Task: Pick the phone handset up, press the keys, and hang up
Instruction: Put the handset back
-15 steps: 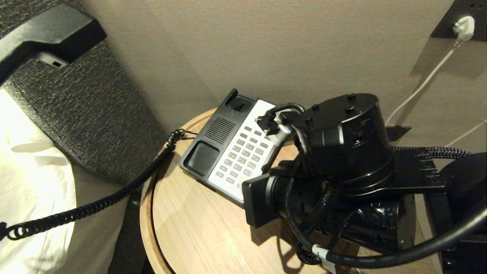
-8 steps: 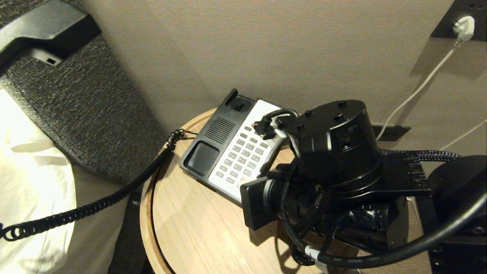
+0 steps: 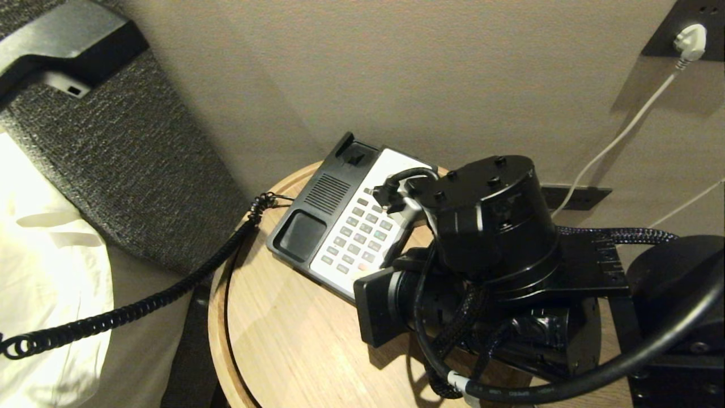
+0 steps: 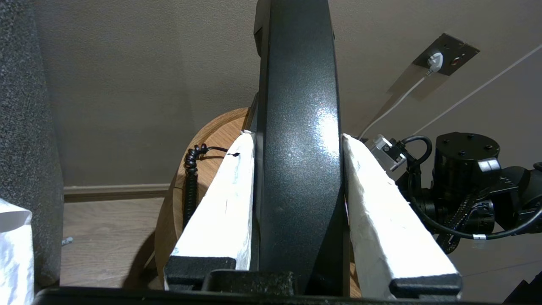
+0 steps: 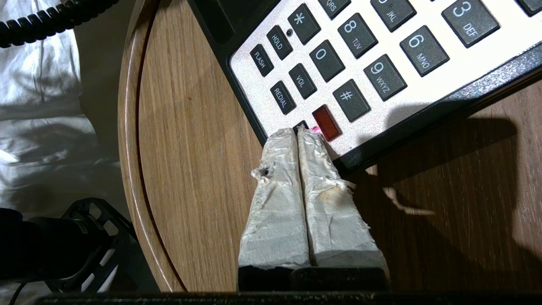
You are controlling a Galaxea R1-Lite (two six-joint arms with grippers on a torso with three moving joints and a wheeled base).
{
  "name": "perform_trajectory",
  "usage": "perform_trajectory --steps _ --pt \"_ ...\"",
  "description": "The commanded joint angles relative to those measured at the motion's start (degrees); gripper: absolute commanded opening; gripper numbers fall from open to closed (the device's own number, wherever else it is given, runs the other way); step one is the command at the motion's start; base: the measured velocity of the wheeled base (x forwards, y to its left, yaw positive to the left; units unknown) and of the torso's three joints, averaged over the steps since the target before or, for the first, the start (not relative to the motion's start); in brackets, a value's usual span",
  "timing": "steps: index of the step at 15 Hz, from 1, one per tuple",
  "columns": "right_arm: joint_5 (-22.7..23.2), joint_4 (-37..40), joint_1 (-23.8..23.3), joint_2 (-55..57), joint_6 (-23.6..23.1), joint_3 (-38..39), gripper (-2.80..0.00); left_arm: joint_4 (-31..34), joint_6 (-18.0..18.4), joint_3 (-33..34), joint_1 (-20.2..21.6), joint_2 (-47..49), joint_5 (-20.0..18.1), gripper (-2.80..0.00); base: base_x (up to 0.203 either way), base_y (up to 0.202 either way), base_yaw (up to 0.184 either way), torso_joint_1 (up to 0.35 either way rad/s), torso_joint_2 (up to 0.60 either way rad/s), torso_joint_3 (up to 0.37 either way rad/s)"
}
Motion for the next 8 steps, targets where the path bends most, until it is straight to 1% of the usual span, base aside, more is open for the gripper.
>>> perform_trajectory --steps 1,8 --pt "-0.2 0.1 -0.1 0.0 0.1 0.0 -2.8 -0.1 -0.1 0.0 0.0 -0.3 -0.1 -2.8 0.0 0.0 0.0 0.0 0.0 0.0" --pt "-0.5 0.8 0.0 -3.0 0.2 -0.2 -2.8 0.0 -0.3 1.2 0.0 -0.8 -0.1 -2.8 0.0 0.0 0.0 0.0 0.0 0.0"
